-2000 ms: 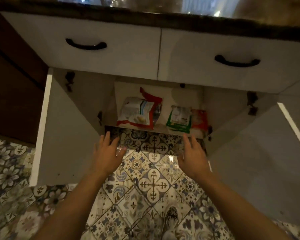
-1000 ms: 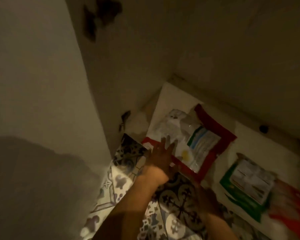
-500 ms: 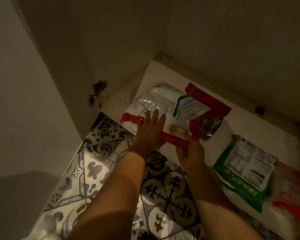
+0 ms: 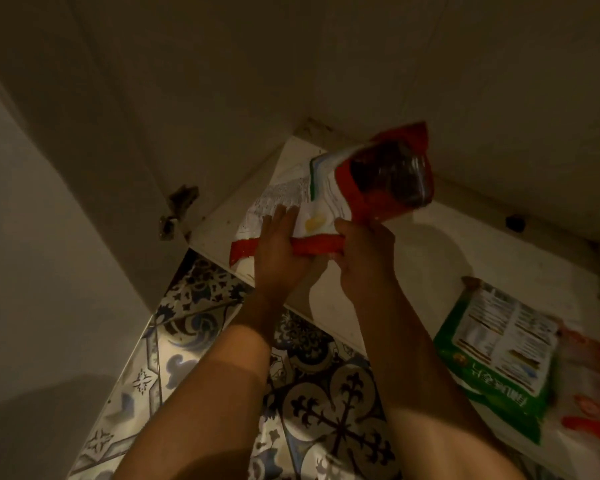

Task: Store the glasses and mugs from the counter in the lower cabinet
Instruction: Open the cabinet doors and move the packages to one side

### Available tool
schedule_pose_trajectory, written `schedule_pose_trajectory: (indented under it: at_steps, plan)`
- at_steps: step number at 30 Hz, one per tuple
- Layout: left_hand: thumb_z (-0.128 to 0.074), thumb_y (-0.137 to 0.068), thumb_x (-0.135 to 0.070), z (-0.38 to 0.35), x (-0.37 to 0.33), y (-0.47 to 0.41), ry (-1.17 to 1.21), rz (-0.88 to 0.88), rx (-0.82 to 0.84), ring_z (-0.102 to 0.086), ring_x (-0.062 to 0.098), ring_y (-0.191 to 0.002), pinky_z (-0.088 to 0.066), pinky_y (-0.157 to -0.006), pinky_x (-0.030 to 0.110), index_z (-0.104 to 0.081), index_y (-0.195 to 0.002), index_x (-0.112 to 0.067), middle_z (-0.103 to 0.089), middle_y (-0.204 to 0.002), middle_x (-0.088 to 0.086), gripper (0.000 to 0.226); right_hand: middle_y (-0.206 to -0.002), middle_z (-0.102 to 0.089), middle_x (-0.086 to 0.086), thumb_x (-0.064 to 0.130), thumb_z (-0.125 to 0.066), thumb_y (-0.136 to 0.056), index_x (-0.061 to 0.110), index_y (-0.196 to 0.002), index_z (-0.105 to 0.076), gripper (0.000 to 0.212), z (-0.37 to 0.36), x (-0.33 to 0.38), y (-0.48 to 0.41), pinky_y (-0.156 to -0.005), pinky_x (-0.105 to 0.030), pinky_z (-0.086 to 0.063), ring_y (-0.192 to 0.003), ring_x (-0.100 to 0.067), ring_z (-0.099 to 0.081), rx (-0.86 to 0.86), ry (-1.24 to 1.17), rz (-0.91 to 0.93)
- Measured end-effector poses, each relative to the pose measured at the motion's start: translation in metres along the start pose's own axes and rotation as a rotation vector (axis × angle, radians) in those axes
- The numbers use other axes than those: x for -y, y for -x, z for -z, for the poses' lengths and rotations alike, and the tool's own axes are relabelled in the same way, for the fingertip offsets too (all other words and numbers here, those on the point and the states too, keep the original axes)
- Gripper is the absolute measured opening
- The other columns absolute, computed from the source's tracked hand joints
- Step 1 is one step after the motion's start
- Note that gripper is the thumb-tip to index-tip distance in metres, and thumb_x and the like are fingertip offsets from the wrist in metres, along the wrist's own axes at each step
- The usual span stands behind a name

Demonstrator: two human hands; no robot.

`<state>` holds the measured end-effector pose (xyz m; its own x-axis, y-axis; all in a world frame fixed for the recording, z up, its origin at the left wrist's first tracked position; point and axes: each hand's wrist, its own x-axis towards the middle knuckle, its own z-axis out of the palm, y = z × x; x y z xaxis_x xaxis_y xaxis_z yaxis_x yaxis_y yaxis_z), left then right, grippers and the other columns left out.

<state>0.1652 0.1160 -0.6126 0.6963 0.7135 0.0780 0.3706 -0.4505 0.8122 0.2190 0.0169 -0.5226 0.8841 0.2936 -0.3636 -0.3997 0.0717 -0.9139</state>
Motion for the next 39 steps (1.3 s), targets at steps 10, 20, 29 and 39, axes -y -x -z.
schedule_pose_trajectory:
  at_steps: [10, 20, 29, 39]
  plan:
    - [-0.08, -0.083, -0.032, 0.048, 0.027, -0.036, 0.004, 0.064, 0.07, -0.049, 0.022, -0.133, -0.038, -0.106, 0.027, -0.049, -0.146, -0.018, -0.053, -0.146, 0.006, 0.072, -0.121, -0.072, -0.001, 0.03, -0.07, -0.085, 0.025, -0.128, -0.068, 0.043, -0.061, 0.005, 0.007, -0.1, -0.049, -0.055, -0.112, -0.023, -0.068, 0.189, 0.232, 0.227]
    - [-0.076, -0.088, -0.03, 0.071, 0.025, -0.055, 0.269, 0.31, -0.097, -0.061, 0.016, -0.099, -0.05, -0.083, 0.032, -0.061, -0.132, -0.015, -0.064, -0.109, -0.002, 0.049, -0.126, -0.07, 0.007, 0.014, -0.076, -0.088, 0.031, -0.137, -0.06, 0.055, -0.043, -0.003, -0.003, -0.106, -0.04, -0.052, -0.121, -0.01, -0.064, 0.377, 0.404, 0.252]
    - [-0.082, -0.08, -0.035, 0.085, 0.033, -0.074, 0.488, 0.427, -0.162, -0.063, 0.032, -0.12, -0.055, -0.094, 0.041, -0.059, -0.134, -0.009, -0.066, -0.132, 0.014, 0.065, -0.156, -0.044, -0.006, 0.032, -0.072, -0.092, 0.036, -0.157, -0.03, 0.078, -0.003, -0.008, -0.018, -0.106, -0.035, -0.044, -0.136, -0.021, -0.048, 0.409, 0.713, 0.071]
    - [-0.07, -0.093, -0.029, 0.086, 0.026, -0.085, 0.75, 0.613, -0.231, -0.061, 0.035, -0.121, -0.054, -0.093, 0.043, -0.049, -0.142, -0.006, -0.057, -0.141, 0.019, 0.059, -0.161, -0.036, -0.003, 0.037, -0.07, -0.093, 0.038, -0.158, -0.023, 0.081, 0.02, -0.002, -0.02, -0.111, -0.037, -0.039, -0.143, -0.021, -0.041, 0.431, 0.77, 0.106]
